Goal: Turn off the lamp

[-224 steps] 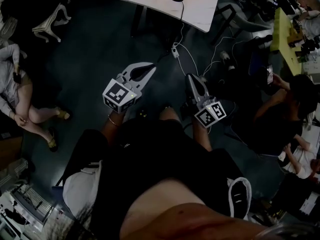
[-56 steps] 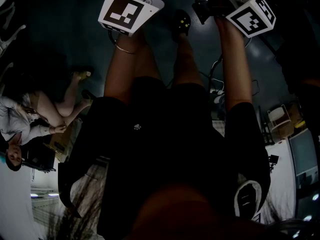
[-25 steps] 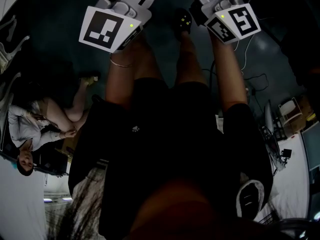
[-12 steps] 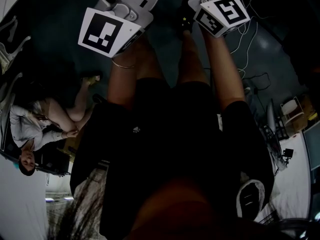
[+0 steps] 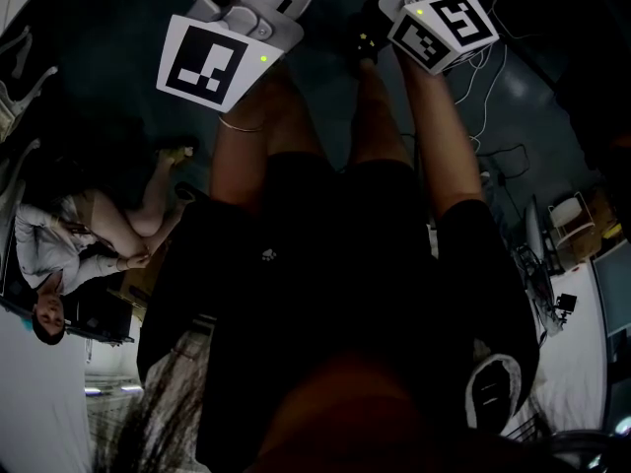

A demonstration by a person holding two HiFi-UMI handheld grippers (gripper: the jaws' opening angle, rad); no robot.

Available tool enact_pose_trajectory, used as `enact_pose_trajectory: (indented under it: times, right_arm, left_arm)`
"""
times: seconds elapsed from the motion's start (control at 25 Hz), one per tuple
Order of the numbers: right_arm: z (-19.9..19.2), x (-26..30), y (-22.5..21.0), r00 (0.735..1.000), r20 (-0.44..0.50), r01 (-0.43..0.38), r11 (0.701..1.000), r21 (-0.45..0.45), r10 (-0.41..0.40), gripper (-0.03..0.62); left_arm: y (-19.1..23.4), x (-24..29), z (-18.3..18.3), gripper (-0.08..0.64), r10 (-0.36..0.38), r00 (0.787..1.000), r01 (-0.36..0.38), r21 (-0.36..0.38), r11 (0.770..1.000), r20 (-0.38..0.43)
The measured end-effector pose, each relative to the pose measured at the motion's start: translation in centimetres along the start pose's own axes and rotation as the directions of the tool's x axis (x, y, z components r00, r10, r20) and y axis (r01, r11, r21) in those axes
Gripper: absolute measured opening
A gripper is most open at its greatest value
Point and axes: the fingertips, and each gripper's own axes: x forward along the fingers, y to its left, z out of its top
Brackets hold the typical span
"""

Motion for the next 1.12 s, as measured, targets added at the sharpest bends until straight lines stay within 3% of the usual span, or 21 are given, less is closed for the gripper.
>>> enact_pose_trajectory:
  times: [0.24,0.48,0.76,1.12]
  right_arm:
    - [-0.2,-0.2,0.0,1.000,-0.012,-0.009,1.000,0.008,0.009,0.066]
    - [0.0,-0.6,-0.1,1.000,0.004,-0.018,0.999,0.047,0.018,0.066]
    - [0.8,-1.1,0.3,0.999,0.036,-0.032,0.995,0.093,0.029,0.066]
    - [1.5,-1.9,0.8,0.993,0.100,-0.079,0.978,0.193,0.060,0.066]
  left_arm:
    - [0.2,-0.9,-0.4,0.033,0.023,1.000,-0.023,0.075,0.997,-0.002]
    - [0.2,-1.7,-1.8,0.040,0.035,0.999,-0.031,0.101,0.994,-0.039]
    - [0.7,-3.2,-4.0,0.058,0.048,0.997,-0.044,0.080,0.996,-0.052]
    - [-0.1,-3.2,-8.1,0.075,0.005,0.991,0.003,0.065,0.998,-0.135]
